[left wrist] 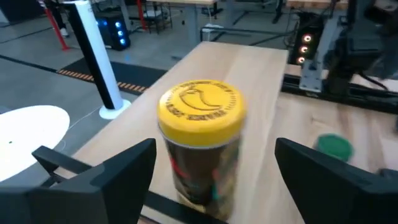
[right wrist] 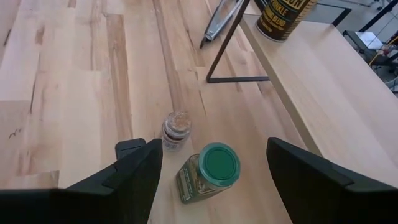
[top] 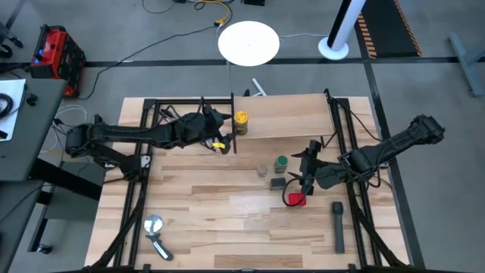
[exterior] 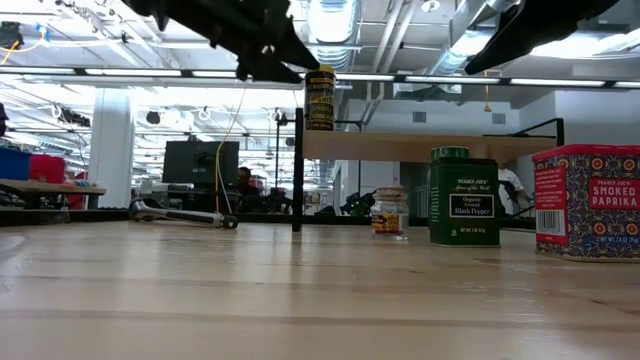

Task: Shelf spices
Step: Remove the yellow seasoning bottle from the shelf

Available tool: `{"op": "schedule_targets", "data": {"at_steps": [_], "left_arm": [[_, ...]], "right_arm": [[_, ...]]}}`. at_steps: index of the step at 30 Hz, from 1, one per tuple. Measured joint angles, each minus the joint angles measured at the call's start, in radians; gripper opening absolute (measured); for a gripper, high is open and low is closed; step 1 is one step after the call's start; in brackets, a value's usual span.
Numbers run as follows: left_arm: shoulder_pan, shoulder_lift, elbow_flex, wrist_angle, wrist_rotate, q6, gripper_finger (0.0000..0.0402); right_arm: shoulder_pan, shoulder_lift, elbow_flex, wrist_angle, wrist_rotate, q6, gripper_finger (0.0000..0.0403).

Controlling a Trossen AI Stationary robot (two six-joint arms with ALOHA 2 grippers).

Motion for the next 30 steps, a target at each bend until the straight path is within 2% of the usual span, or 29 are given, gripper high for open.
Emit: {"op": "schedule_targets", "data": {"at_steps": [6,15,24,27,30], "left_arm": [[0.040,0.081,0.000,0.095,0.011,0.000,0.0320],[0.089,0.200,0.000,0.230,0.117,-0.027,0.0320],[0.091,0.235,0.000,0.305,0.136,-0.026,0.0319],[0.091,0.235,0.000,0.307,0.135,-0.026,0.0306],[0.091,0.235,0.000,0.307,0.127,-0.037,0.0272]], "right_arm": [[0.000,0.000,0.000,0.001,0.000,0.007,0.0291],[0.000,0.000,0.000,0.003,0.000,0.009,0.0291],[0.000,0.000,0.000,0.004,0.000,0.010,0.0291],[0.000,0.000,0.000,0.004,0.000,0.010,0.0291],[0.000,0.000,0.000,0.004,0.000,0.010,0.0291]]}}
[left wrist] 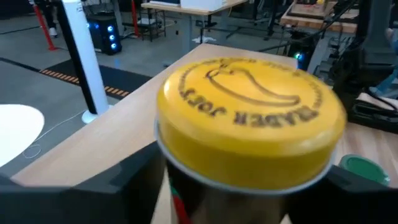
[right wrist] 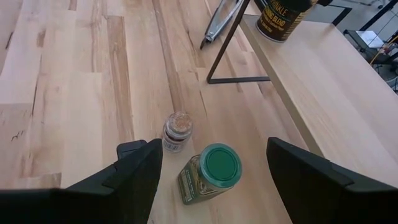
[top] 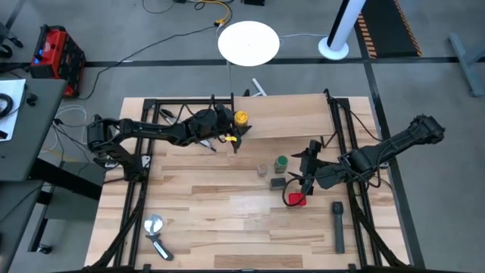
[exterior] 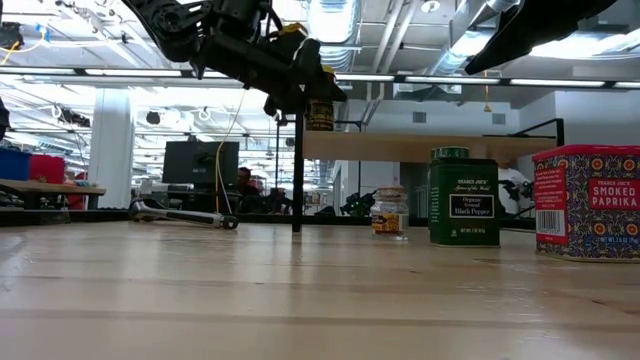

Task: Shelf spices
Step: Remove the yellow seasoning bottle from the shelf

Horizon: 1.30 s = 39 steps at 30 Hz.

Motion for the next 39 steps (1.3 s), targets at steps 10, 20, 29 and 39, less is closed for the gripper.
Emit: {"op": "schedule_targets", "data": {"at_steps": [10,20,29,39], "left_arm": [[-0.008,-0.001,0.000,-0.003,0.005,-0.019,0.0183],[-0.113,-0.028,0.000,0.081,0.005,0.067,0.0183],[-0.343,-0.107,0.000,-0.019,-0.151,0.208,0.0183],[-0.476,-0.065,0.000,-0.113,-0.159,0.087,0.0183]], "right_arm": [[0.000,0.000,0.000,0.000,0.000,0.000,0.0291],[-0.012,0.000,0.000,0.016,0.030,0.007,0.0291],[-0.066,0.000,0.000,0.017,0.038,0.016,0.0291],[-0.063,0.000,0.000,0.069,0.036,-0.025,0.0291]]}}
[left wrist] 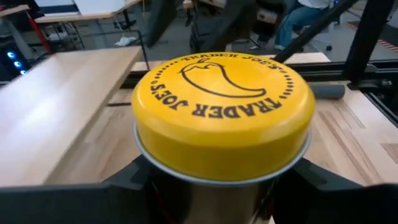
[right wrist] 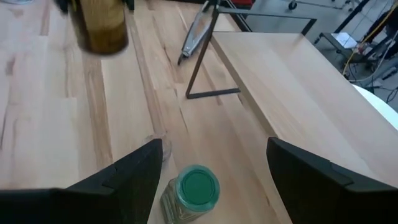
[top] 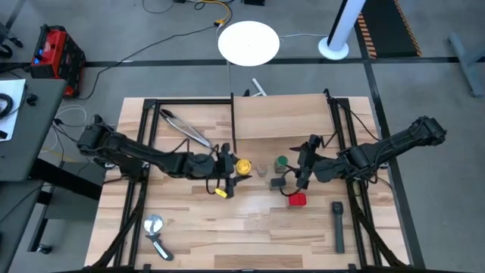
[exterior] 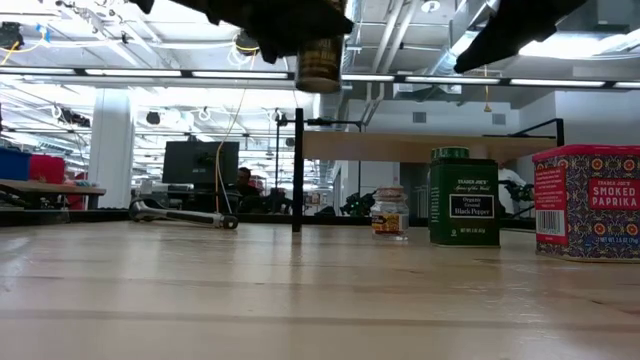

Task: Shelf spices
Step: Remove the yellow seasoning bottle from the shelf

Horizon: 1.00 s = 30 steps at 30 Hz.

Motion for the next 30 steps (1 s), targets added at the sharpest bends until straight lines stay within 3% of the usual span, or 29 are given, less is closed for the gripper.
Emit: {"op": "schedule_targets", "data": {"at_steps": [7,13,19,26,30], "left_arm": [[-0.027,0.169,-0.001,0.143,-0.001,-0.040,0.0183],[-0.055,0.284,0.001,0.364,-0.001,-0.036,0.0183],[-0.071,0.328,-0.007,0.404,-0.084,-0.060,0.0183],[-0.062,0.328,-0.202,0.715,-0.152,-0.152,0.0183],[-0.041,0.328,-0.276,0.731,-0.158,-0.167,0.0183]], "right_arm": [[0.008,0.000,0.000,0.015,-0.006,-0.011,0.0291],[0.007,0.000,0.000,0.014,-0.007,-0.011,0.0291],[0.007,0.000,0.000,0.020,-0.007,-0.011,0.0291],[0.007,0.000,0.000,0.030,-0.007,-0.011,0.0291],[0.004,0.000,0.000,0.037,-0.007,-0.012,0.0291]]}}
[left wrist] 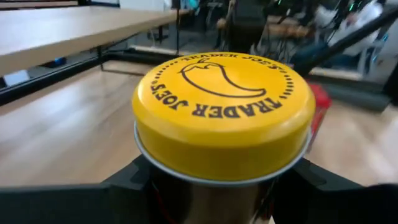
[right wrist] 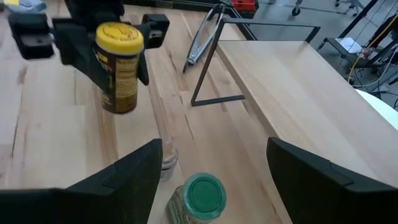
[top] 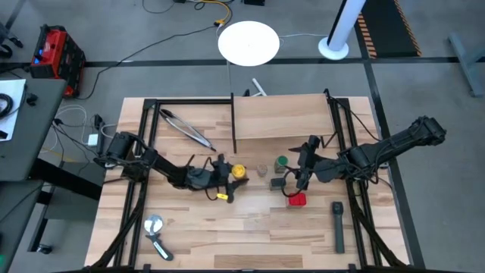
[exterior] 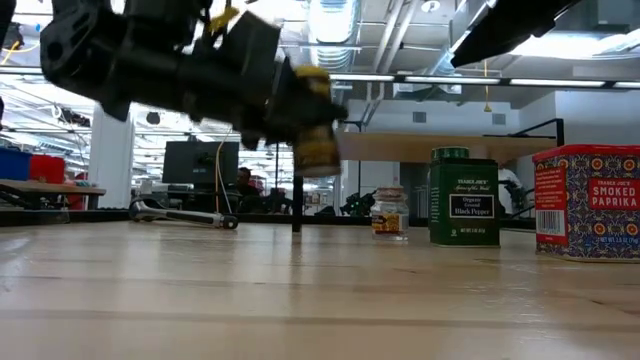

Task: Shelf spices
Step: Remove the yellow seasoning bottle from the shelf

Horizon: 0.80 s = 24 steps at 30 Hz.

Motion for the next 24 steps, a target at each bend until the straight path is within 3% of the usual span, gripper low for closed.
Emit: {"op": "schedule_targets", "data": {"at_steps": [5,15,19,24], "left_arm": [[0.022,0.000,-0.012,-0.096,0.011,0.054,0.0183],[0.026,-0.001,-0.011,-0.107,0.011,0.092,0.0183],[0.004,0.058,-0.014,-0.015,-0.063,0.114,0.0183],[-0.008,0.154,-0.013,0.117,-0.065,0.103,0.0183]], "right_arm": [[-0.012,0.000,0.000,0.001,0.001,0.000,0.0291],[-0.038,0.000,0.000,0.000,0.001,-0.016,0.0291],[-0.030,0.000,-0.002,0.001,0.001,-0.016,0.0291],[-0.023,0.000,-0.029,0.024,0.001,-0.018,0.0291]]}}
